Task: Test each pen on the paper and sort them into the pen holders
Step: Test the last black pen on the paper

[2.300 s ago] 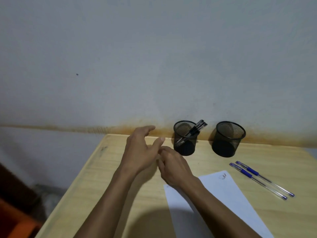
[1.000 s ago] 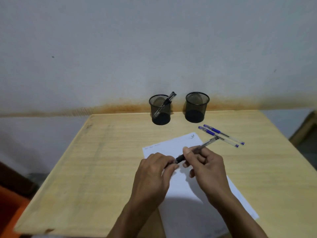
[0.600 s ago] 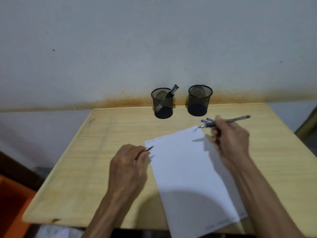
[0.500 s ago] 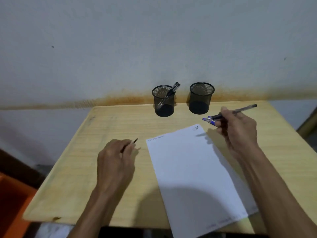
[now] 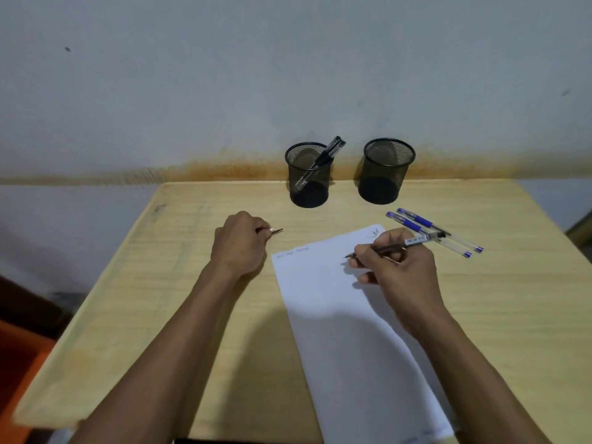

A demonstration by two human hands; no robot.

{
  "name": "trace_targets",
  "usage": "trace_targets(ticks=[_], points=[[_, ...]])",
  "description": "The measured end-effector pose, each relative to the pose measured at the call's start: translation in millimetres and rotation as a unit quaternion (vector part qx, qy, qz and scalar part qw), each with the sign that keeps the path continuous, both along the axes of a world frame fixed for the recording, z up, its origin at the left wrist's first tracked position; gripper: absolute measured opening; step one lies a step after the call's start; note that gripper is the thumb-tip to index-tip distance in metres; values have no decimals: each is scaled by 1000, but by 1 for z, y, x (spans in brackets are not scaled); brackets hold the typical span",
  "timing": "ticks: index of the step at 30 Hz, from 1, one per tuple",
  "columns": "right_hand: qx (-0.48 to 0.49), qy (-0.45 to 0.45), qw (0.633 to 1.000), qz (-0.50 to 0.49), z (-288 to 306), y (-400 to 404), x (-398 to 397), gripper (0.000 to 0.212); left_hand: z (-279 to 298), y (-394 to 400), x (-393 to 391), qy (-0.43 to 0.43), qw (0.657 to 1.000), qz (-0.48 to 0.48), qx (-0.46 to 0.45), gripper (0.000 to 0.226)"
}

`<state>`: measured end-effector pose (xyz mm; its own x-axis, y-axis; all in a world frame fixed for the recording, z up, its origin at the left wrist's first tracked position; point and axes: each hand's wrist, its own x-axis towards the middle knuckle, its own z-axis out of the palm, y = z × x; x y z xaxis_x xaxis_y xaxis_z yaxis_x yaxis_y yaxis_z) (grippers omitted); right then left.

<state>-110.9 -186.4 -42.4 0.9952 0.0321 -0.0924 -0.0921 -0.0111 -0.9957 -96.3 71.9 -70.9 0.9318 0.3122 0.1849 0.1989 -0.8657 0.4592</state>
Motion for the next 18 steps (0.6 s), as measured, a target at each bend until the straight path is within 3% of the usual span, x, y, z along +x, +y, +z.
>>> trace_targets(ticks=[4, 7, 10, 14, 18], points=[[-17, 13, 1000, 3, -3, 3, 7, 4, -6, 7, 1, -5, 1000, -9, 6, 23], [-34, -1, 999, 29, -4, 10, 13, 5, -7, -1, -8, -79, 997, -22, -1, 24], [-100, -41, 993, 48, -5, 19, 24, 11, -10, -21, -22, -139, 986, -95, -9, 26], [-182, -72, 977, 89, -8, 31, 45, 15, -28, -28, -24, -154, 967, -197, 43, 23], [-226, -83, 963, 122, -15, 40, 58, 13, -32, -25, -22, -132, 968, -209, 35, 28]])
